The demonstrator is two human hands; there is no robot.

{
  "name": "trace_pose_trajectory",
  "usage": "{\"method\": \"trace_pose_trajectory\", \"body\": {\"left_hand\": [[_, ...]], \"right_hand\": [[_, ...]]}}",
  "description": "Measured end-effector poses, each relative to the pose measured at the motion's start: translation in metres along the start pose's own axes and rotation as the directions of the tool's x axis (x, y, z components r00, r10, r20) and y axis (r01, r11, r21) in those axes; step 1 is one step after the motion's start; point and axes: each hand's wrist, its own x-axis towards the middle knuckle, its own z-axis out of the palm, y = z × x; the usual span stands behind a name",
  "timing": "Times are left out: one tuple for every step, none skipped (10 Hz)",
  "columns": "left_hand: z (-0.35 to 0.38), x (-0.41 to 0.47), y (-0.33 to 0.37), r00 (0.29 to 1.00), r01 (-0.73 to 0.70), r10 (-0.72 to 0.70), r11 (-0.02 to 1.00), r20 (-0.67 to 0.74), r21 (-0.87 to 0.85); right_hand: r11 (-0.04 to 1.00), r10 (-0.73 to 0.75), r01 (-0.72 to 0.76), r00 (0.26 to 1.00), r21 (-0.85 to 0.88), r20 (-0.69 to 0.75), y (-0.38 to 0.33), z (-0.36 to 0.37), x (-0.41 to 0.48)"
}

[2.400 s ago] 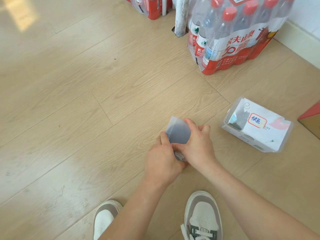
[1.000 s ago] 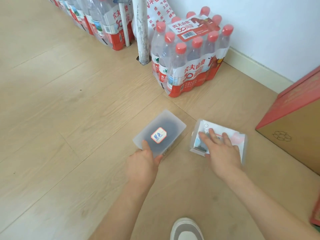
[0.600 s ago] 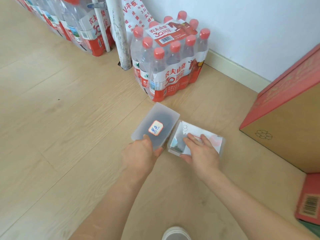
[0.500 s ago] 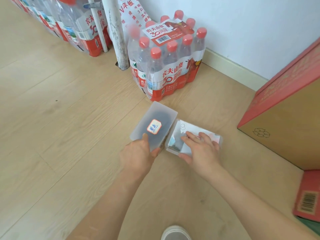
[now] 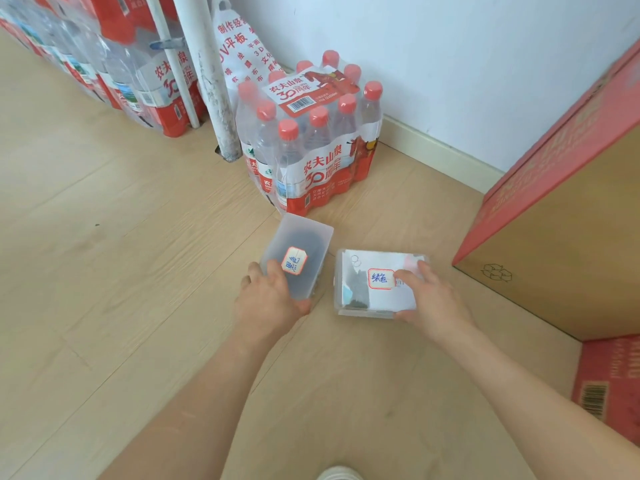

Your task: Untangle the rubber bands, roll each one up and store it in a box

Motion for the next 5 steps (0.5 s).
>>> {"method": "trace_pose_trajectory", "body": {"left_hand": [[-0.013, 0.019, -0.019, 0.989, -0.127, 0.124, 0.991, 0.082, 0.036], [-0.034, 0.032, -0.038, 0.946, -0.286, 0.269, 0.956, 0.182, 0.071], [-0.036, 0.03, -0.04, 0.922, -0.376, 0.366, 0.924, 0.13, 0.065], [-0.027, 0.03, -0.033, 0.943, -0.333, 0.333, 0.943, 0.015, 0.022], [-0.016, 0.028, -0.031, 0.952, -0.301, 0.304, 0.95, -0.03, 0.083]], "right_hand": [[0.999, 0.052, -0.051, 0.998, 0.012, -0.019, 0.016, -0.005, 0.006], [0.994, 0.092, -0.088, 0.994, 0.069, -0.058, 0.022, -0.004, 0.012], [0.991, 0.022, -0.011, 0.997, 0.133, -0.077, 0.018, 0.0, 0.019], [0.988, -0.039, 0.051, 0.996, 0.145, -0.08, 0.009, -0.001, 0.021], [0.993, -0.065, 0.067, 0.998, 0.097, -0.017, 0.006, -0.007, 0.015]]}}
